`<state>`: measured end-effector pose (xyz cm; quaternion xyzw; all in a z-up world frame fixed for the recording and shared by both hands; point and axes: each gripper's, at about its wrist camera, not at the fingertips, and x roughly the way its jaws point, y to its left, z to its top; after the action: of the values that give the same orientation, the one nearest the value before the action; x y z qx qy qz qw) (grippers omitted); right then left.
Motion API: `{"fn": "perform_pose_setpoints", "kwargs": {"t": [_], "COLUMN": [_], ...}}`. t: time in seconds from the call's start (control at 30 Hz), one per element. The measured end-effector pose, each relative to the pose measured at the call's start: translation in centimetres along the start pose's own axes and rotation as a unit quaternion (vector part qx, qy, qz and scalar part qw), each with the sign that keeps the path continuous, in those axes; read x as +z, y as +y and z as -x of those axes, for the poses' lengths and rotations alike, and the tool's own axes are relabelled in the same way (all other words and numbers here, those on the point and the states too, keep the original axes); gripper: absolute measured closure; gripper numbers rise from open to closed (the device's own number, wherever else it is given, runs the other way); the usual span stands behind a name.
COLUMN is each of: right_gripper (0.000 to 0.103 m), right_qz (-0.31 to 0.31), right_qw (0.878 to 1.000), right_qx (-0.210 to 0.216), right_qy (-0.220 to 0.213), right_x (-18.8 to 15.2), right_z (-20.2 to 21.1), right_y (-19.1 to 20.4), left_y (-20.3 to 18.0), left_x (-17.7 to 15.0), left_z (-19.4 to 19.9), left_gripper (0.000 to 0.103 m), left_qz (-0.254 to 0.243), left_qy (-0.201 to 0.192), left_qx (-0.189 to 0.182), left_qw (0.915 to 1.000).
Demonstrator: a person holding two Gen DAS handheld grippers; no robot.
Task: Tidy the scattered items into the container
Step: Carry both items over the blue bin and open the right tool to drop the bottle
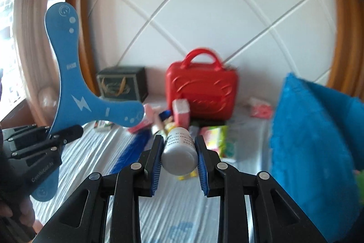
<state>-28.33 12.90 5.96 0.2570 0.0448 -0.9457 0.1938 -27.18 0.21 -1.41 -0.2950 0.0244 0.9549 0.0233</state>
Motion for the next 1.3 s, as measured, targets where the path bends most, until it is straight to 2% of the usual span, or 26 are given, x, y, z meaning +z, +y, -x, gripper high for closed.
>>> {"fn": "perform_pose_setpoints", "kwargs": {"t": [0.2, 0.33, 0.5, 0.63, 0.7, 0.87, 1.0, 1.07, 1.17, 1.3], "right_gripper": [0.076, 0.076, 0.076, 0.076, 0.076, 0.076, 0.076, 0.075, 0.075, 0.075], "right_qz": [-0.031, -0.043, -0.065, -0.07, -0.071, -0.07, -0.085, -0.088, -0.098, -0.095], "right_qw": [0.996, 0.991, 0.982, 0.975, 0.973, 0.975, 0.979, 0.981, 0.985, 0.985], "right_qx": [-0.072, -0.111, -0.156, -0.189, -0.199, -0.203, -0.186, -0.173, -0.137, -0.109], "right_qy": [-0.031, -0.054, -0.081, -0.092, -0.09, -0.059, -0.013, 0.012, 0.048, 0.098], "right_x": [0.1, -0.2, -1.3, -2.1, -2.5, -3.8, -5.1, -5.6, -5.7, -5.1], "right_z": [7.5, 12.4, 17.7, 21.2, 22.4, 22.5, 21.1, 20.2, 18.3, 15.2], "right_y": [-3.2, -5.9, -11.8, -17.9, -21.6, -30.3, -36.7, -38.9, -41.4, -42.9], "left_y": [-5.0, -9.6, -16.5, -23.8, -27.5, -37.0, -42.9, -44.6, -46.1, -46.8], "left_x": [0.9, 1.8, 3.5, 5.2, 6.0, 7.8, 8.6, 8.7, 8.0, 6.9], "left_z": [3.9, 6.2, 8.7, 10.4, 10.6, 8.6, 4.6, 2.6, -0.1, -1.7], "left_gripper": [0.095, 0.095, 0.095, 0.095, 0.095, 0.095, 0.095, 0.095, 0.095, 0.095], "left_qz": [-0.03, -0.057, -0.078, -0.086, -0.083, -0.072, -0.078, -0.083, -0.084, -0.081], "left_qy": [-0.031, -0.045, -0.074, -0.106, -0.107, -0.066, 0.015, 0.055, 0.111, 0.146], "left_qx": [-0.061, -0.094, -0.125, -0.146, -0.151, -0.155, -0.144, -0.121, -0.104, -0.088], "left_qw": [0.9972, 0.9929, 0.9863, 0.9798, 0.9791, 0.9831, 0.9863, 0.9875, 0.9847, 0.982]}}
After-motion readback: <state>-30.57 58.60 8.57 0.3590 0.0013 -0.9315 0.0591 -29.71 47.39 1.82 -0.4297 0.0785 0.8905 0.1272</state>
